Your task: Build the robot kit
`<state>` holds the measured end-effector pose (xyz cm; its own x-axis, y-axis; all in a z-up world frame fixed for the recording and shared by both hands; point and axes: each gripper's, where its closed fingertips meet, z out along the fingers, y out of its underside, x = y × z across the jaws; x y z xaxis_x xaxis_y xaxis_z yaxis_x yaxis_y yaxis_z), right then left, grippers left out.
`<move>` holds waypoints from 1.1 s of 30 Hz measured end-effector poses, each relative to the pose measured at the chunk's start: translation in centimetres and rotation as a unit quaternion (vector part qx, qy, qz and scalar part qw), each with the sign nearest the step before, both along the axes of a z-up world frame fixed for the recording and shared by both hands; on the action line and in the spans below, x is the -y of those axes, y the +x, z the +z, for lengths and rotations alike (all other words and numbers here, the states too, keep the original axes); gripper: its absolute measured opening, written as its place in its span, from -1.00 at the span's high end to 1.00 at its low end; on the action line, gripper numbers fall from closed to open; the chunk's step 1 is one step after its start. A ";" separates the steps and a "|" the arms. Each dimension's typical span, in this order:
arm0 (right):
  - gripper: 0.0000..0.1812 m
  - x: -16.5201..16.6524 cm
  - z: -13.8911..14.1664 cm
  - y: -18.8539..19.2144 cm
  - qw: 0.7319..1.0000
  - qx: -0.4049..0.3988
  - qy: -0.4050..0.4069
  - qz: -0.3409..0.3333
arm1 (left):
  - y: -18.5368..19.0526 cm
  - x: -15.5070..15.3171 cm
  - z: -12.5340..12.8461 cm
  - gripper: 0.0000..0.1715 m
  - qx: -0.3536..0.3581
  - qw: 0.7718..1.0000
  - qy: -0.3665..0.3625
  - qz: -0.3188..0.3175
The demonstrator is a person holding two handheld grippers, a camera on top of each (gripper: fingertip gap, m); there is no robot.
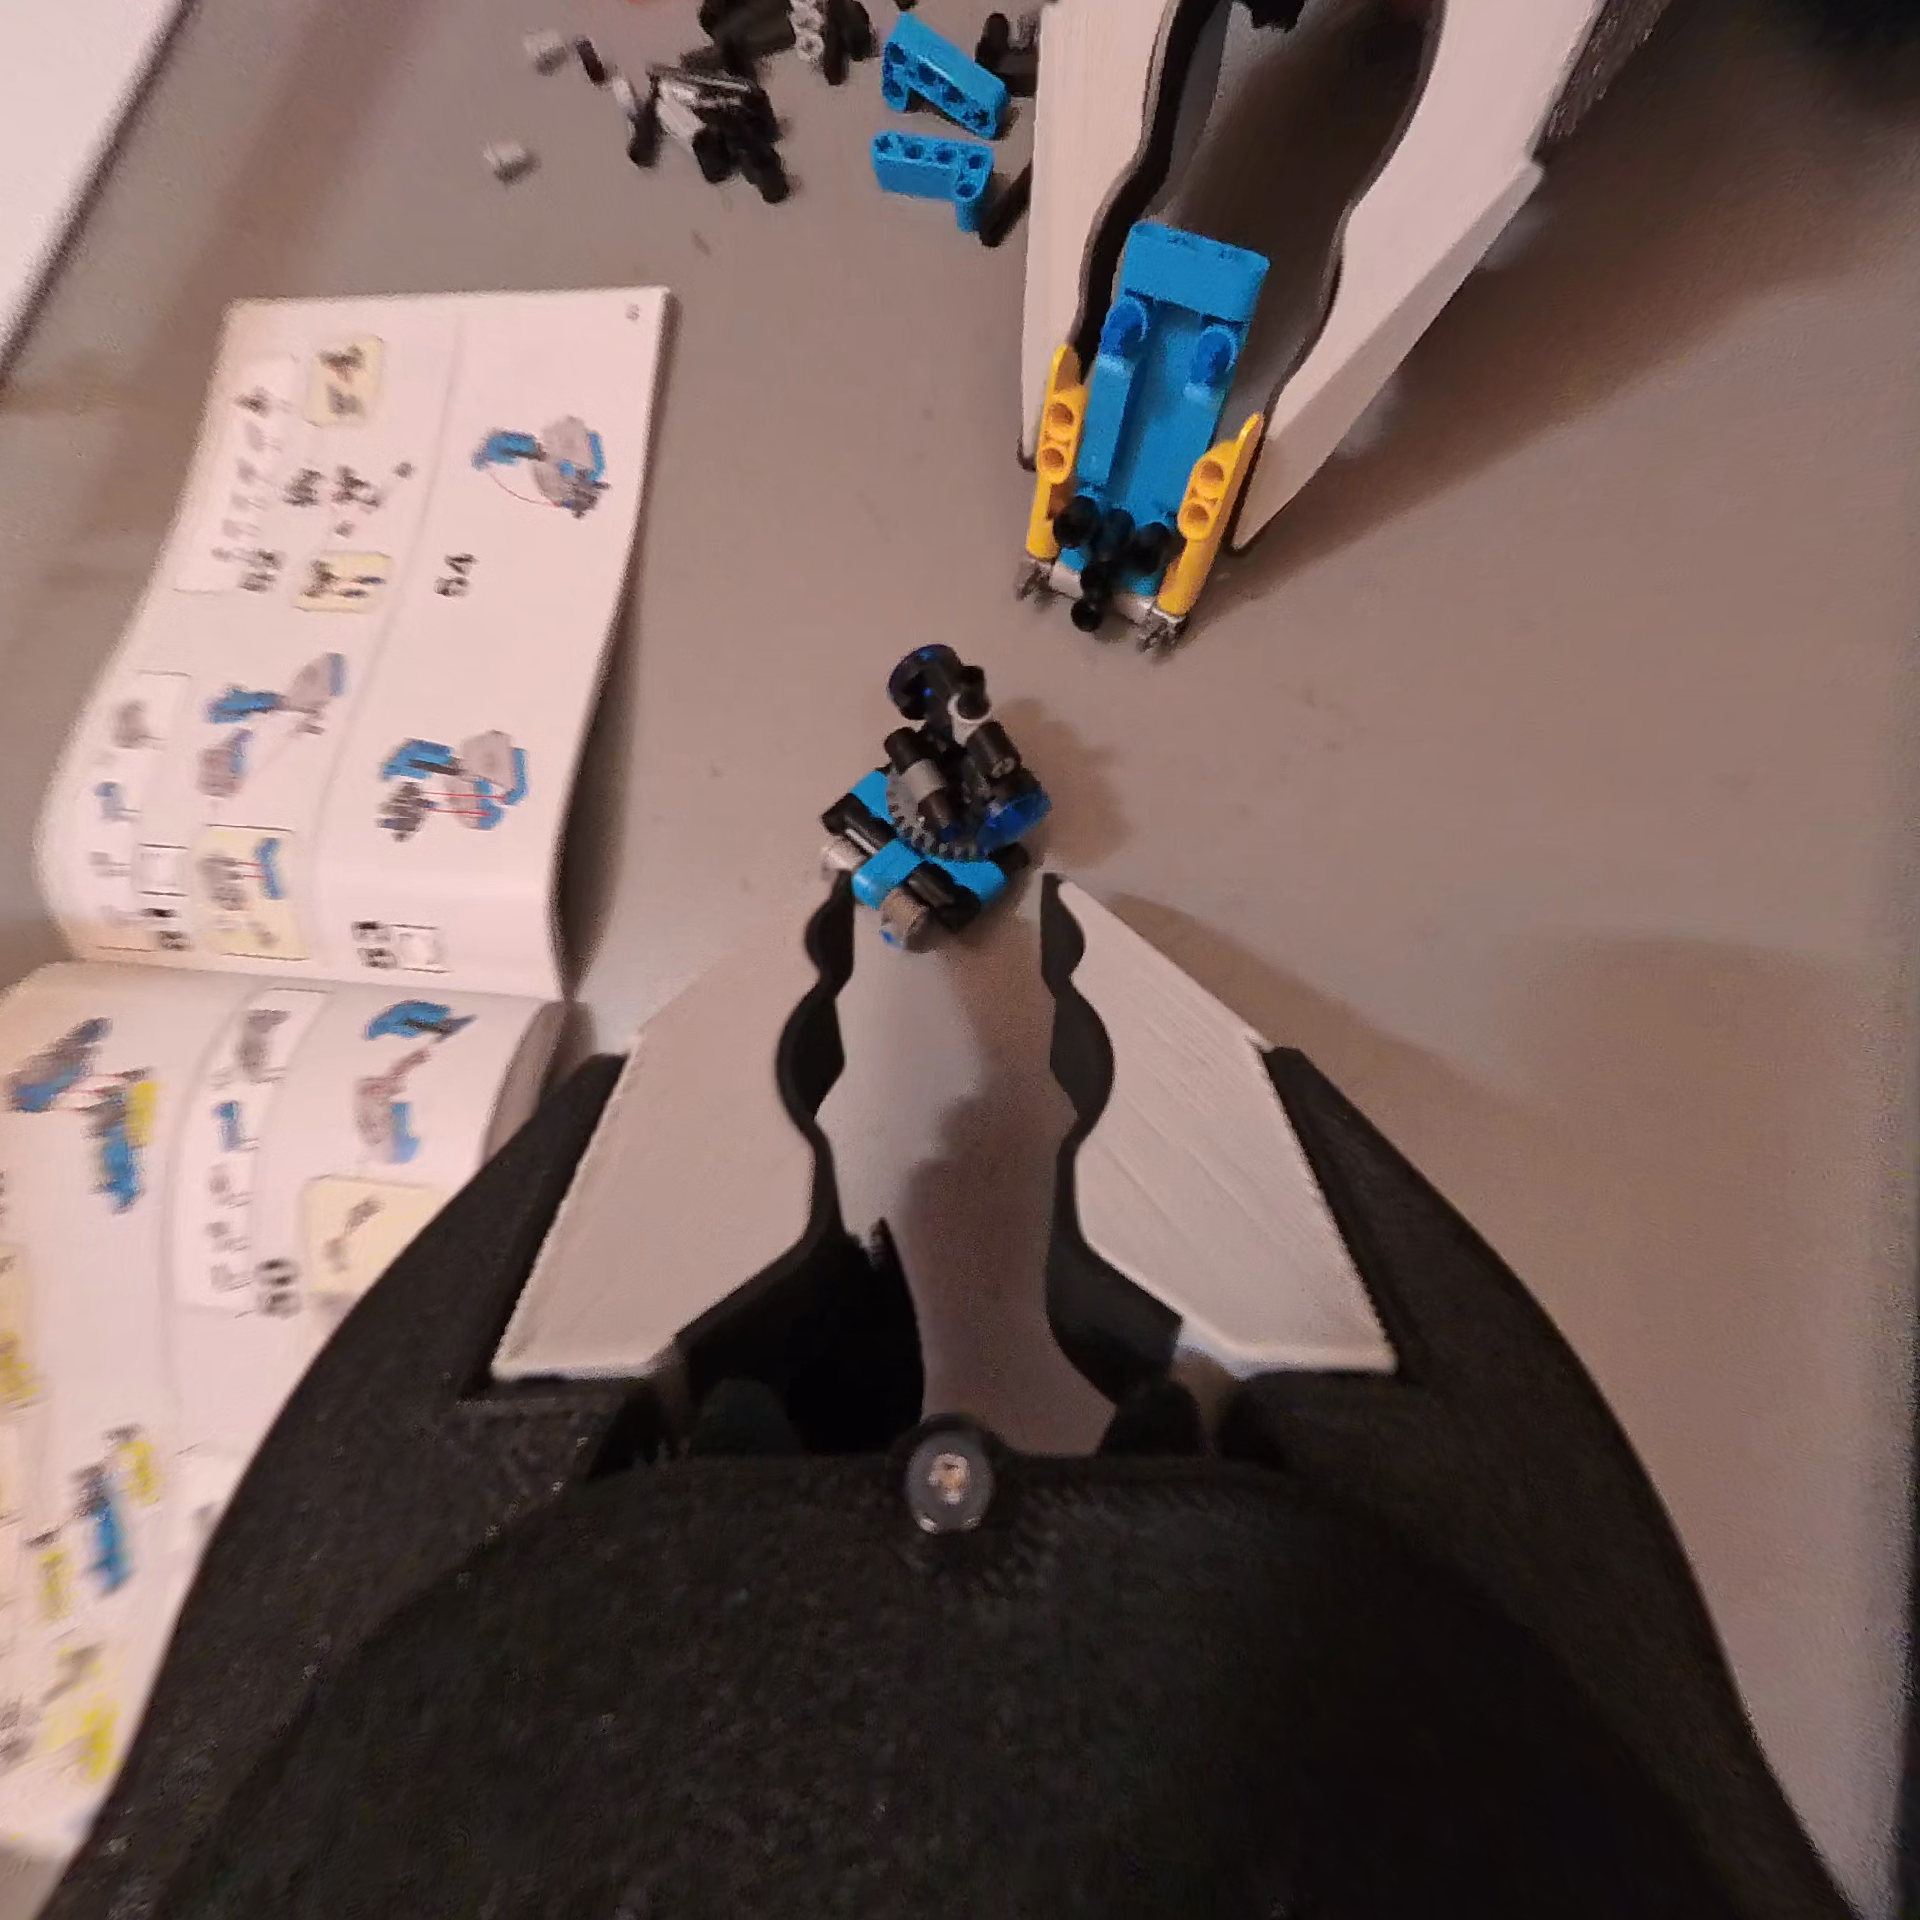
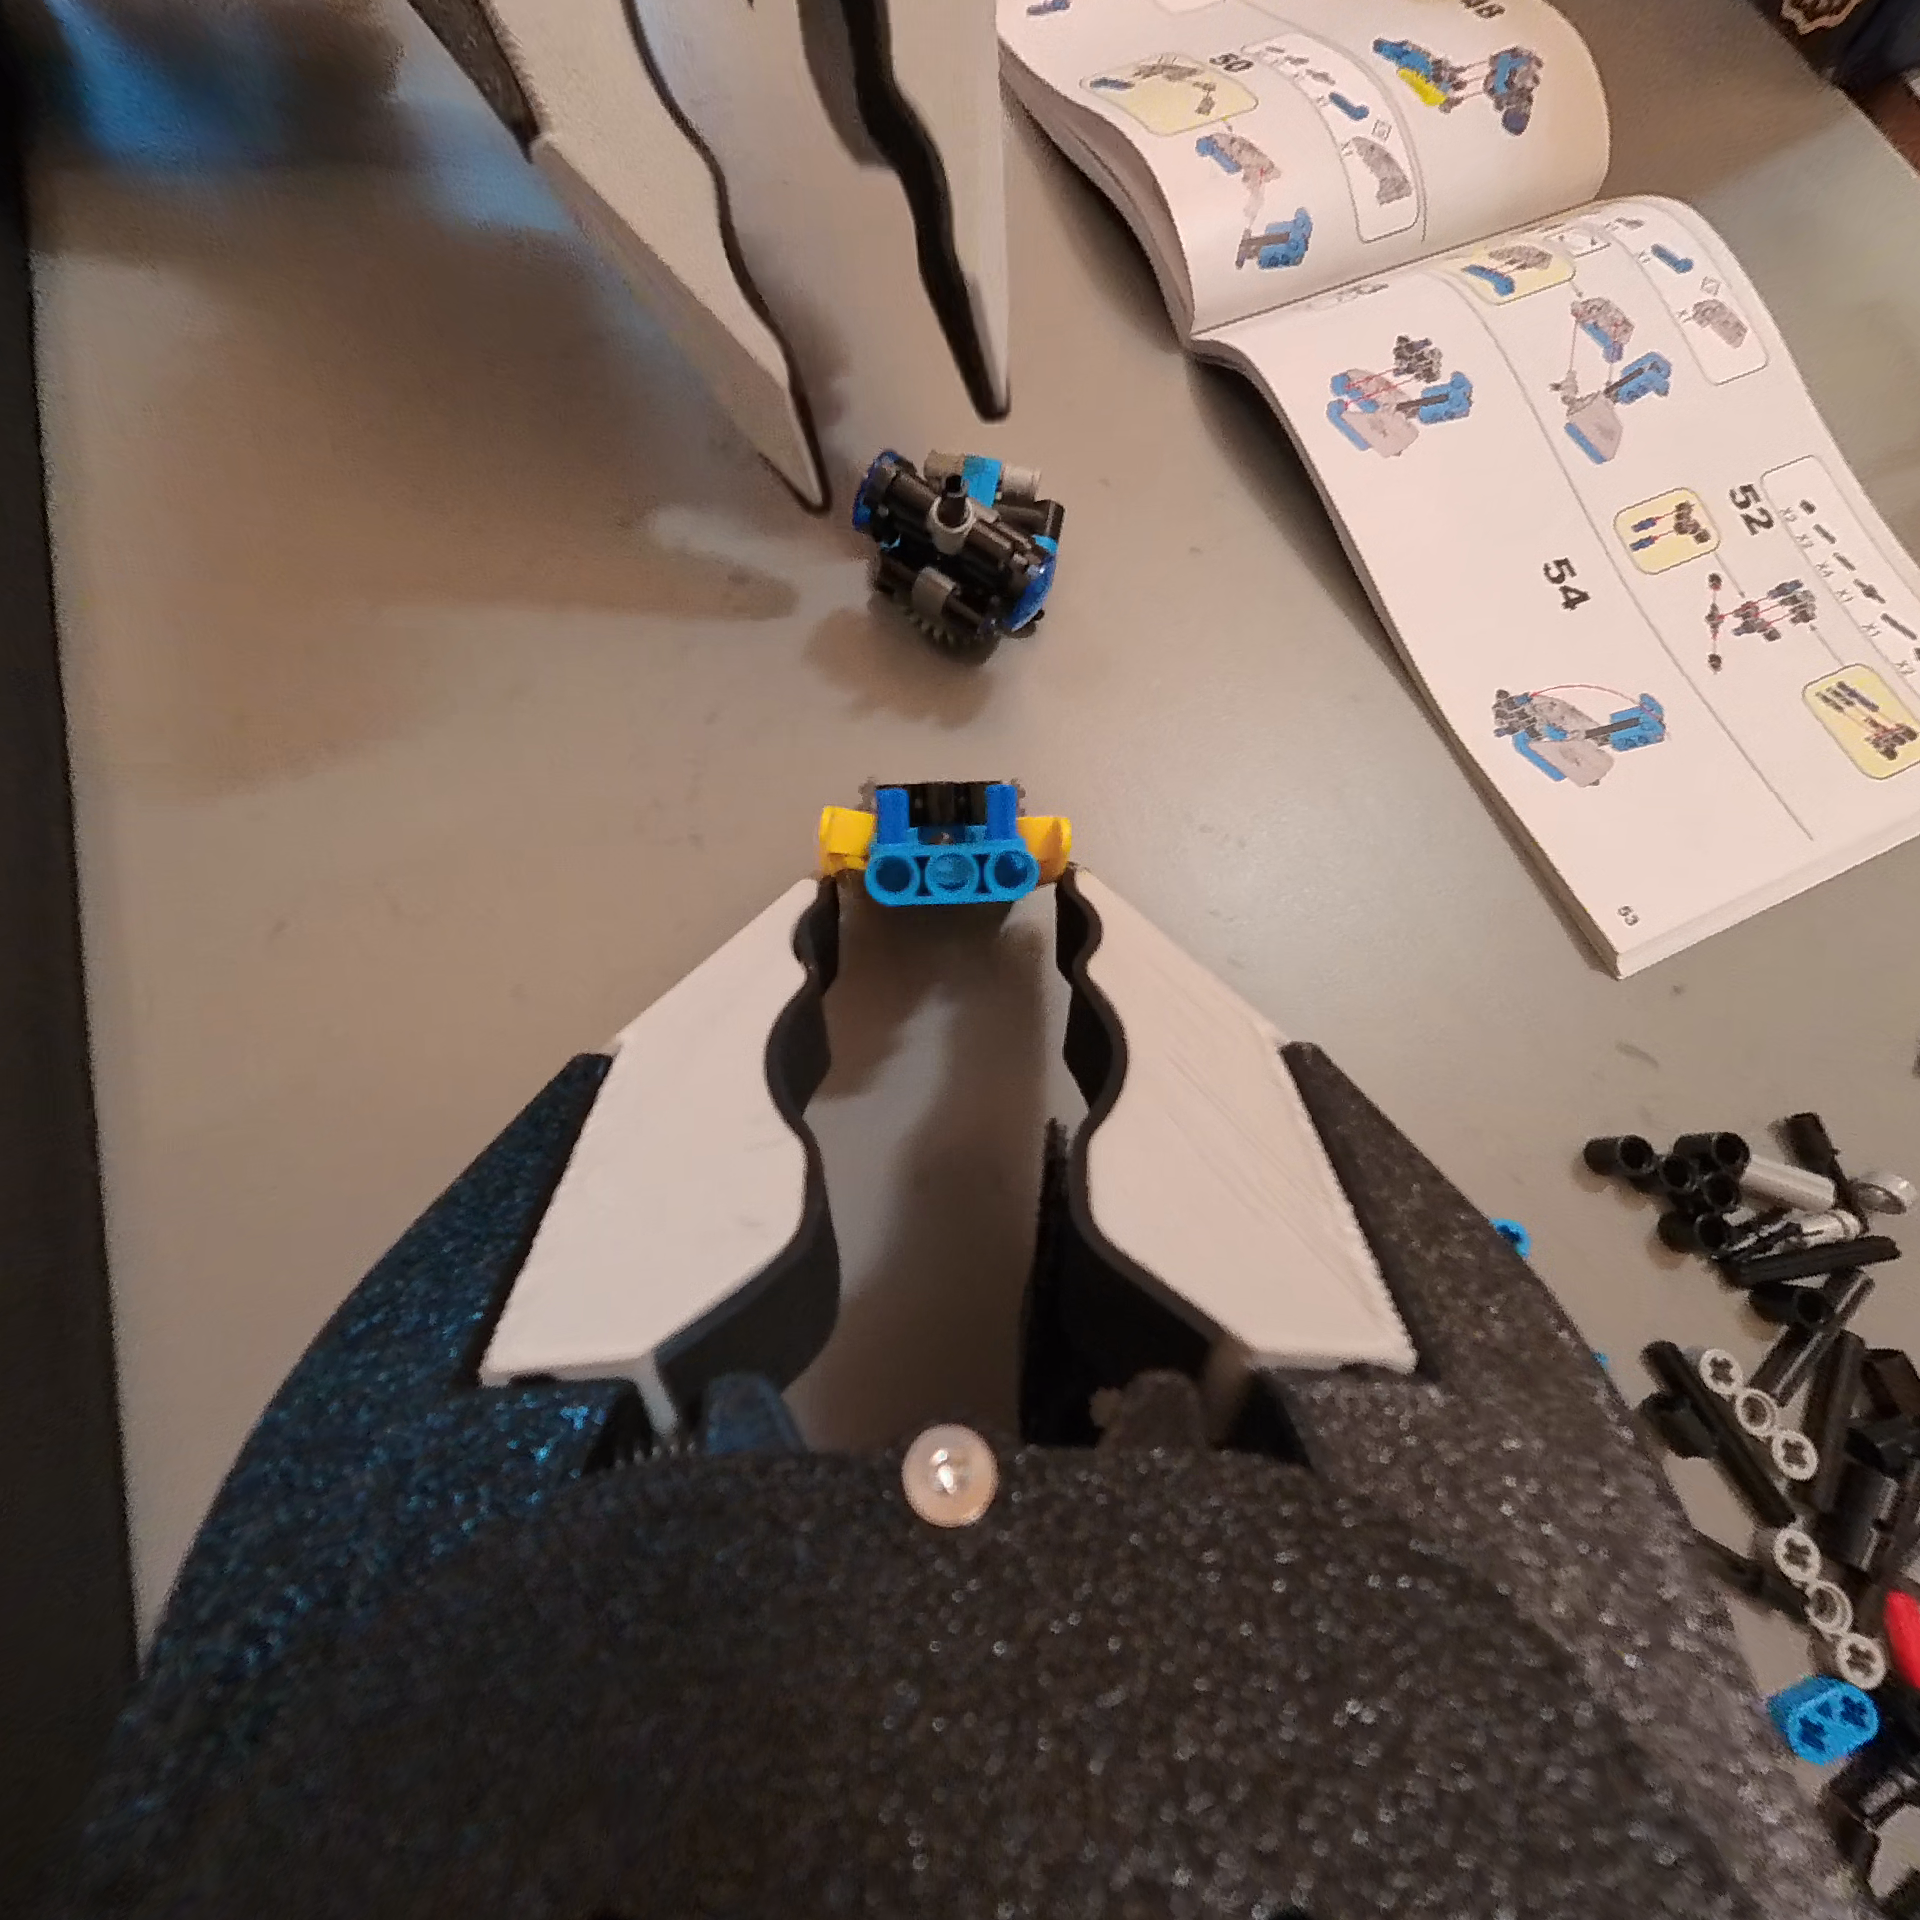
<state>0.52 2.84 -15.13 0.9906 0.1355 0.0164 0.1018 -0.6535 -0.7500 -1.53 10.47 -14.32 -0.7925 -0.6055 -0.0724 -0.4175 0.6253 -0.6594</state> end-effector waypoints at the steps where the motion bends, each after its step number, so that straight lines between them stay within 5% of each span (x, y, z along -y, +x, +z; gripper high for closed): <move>1: 0.53 0.0 0.0 0.0 1.000 -0.001 0.001 -0.001 | 0.0 0.4 -0.1 0.56 -0.018 1.000 -0.021 0.004; 5: 0.50 0.0 0.1 0.0 1.000 0.002 0.005 -0.001 | 0.2 1.8 0.5 0.51 -0.010 0.998 -0.062 0.016; 12: 0.47 -0.1 0.2 -0.1 1.000 -0.002 0.007 -0.002 | 1.3 1.7 0.1 0.73 0.031 0.998 -0.003 0.051; 16: 0.41 -0.6 2.8 0.3 0.997 -0.032 0.070 -0.020 | 1.0 2.6 3.1 0.74 0.032 0.988 -0.138 0.058; 18: 0.37 -1.1 4.8 -0.3 0.990 -0.080 0.119 -0.016 | 0.5 3.4 6.9 0.74 0.027 0.957 -0.283 0.055; 21: 0.23 -1.9 8.4 -2.2 0.961 -0.196 0.196 0.010 | -1.3 3.9 13.4 0.75 0.000 0.856 -0.517 0.008; 23: 0.17 -2.2 10.6 -3.1 0.938 -0.243 0.245 0.026 | -1.9 3.9 15.2 0.75 -0.023 0.807 -0.590 -0.011; 28: 0.25 -3.0 11.5 -2.3 0.956 -0.045 0.289 -0.021 | -0.8 4.2 15.0 0.75 -0.061 0.763 -0.643 0.027; 30: 0.30 -3.1 11.8 -2.2 0.954 -0.024 0.295 -0.042 | -0.2 4.0 14.7 0.75 -0.070 0.747 -0.659 0.044; 33: 0.30 -3.2 12.1 -1.0 0.950 -0.014 0.301 -0.079 | 0.2 4.5 13.3 0.75 -0.084 0.761 -0.641 0.056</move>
